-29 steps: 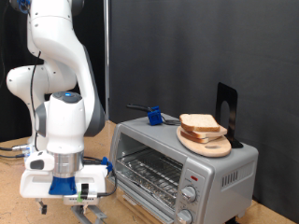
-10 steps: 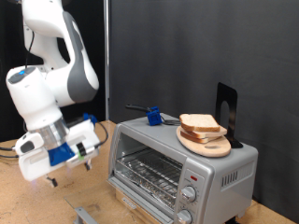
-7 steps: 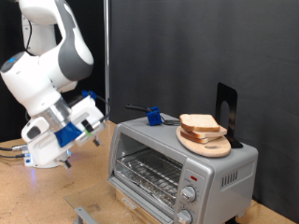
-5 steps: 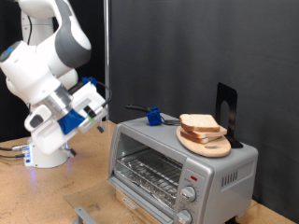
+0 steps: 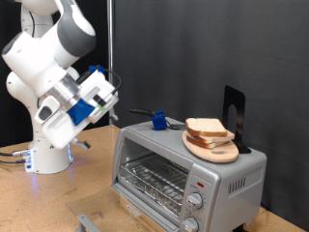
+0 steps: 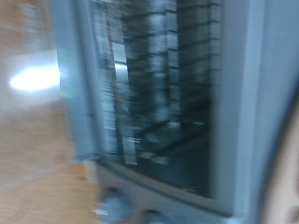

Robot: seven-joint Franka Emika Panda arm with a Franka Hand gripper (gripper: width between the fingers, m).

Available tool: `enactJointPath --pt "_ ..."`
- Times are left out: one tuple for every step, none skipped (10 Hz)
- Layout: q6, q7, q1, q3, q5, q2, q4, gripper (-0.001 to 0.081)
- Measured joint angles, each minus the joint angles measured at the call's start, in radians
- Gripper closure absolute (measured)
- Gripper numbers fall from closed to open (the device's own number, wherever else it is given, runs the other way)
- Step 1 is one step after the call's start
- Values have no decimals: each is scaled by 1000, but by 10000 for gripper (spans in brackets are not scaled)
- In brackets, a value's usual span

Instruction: Make a piece of toast with the oven

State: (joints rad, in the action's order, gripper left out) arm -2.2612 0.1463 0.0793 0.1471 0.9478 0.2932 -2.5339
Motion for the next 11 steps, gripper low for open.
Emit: enactJointPath --pt "19 -3 -18 -10 19 14 12 6" --pt "39 -9 -32 -24 12 29 22 6" --pt "66 -19 -39 -44 -46 43 36 6" --pt "95 -20 -44 -72 -147 55 53 6" --pt "111 -21 -48 -104 -229 68 71 6" --pt "116 -14 -53 -135 -282 80 85 6" --pt "117 -4 -52 -154 -319 90 90 6" --pt "117 -3 -51 -152 -305 89 88 6" --pt "117 -44 -58 -151 -296 89 89 6" --pt "117 -102 -75 -157 -291 97 96 6" --pt "117 -149 -98 -166 -291 112 105 6"
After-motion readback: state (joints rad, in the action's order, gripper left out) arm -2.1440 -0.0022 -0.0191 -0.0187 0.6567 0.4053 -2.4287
